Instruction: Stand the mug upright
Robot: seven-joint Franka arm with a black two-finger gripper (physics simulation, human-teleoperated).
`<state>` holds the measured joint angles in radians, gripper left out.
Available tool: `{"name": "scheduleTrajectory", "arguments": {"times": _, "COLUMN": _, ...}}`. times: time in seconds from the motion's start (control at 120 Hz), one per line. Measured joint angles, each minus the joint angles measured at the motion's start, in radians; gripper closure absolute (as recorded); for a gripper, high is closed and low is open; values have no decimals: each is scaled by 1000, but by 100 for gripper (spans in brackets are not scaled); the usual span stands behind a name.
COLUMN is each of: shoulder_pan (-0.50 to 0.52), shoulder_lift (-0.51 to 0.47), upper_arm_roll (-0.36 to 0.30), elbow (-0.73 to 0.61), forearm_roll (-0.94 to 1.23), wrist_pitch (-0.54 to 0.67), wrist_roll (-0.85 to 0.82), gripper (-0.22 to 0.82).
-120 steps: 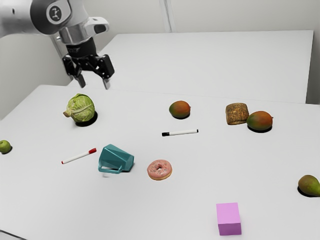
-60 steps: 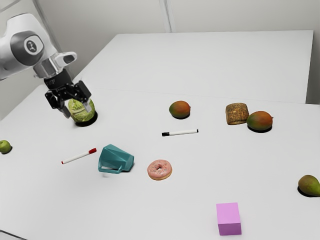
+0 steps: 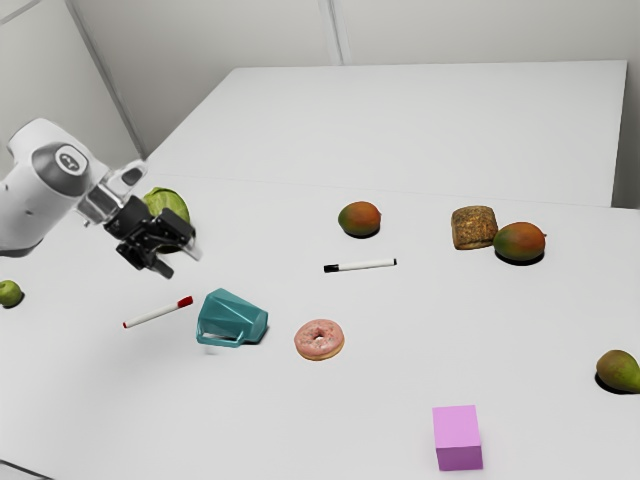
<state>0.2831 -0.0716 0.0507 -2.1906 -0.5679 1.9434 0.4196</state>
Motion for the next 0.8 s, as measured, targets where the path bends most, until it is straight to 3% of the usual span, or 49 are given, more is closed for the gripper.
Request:
{"name": "scheduleTrajectory", "arguments": {"times": 0.342, "shoulder_pan": 27, "shoulder_lift": 55, "upper_arm_roll": 1, "elbow": -65, "forearm_roll": -151, "wrist_pitch": 82, "wrist_roll": 176, "gripper": 3}}
{"name": "scheduleTrajectory", "arguments": {"times": 0.8, "shoulder_pan": 35, "shoulder_lift": 151, "upper_arm_roll": 0, "elbow": -105, "forearm_roll": -310, "wrist_pitch": 95, "wrist_roll": 351, "gripper": 3}}
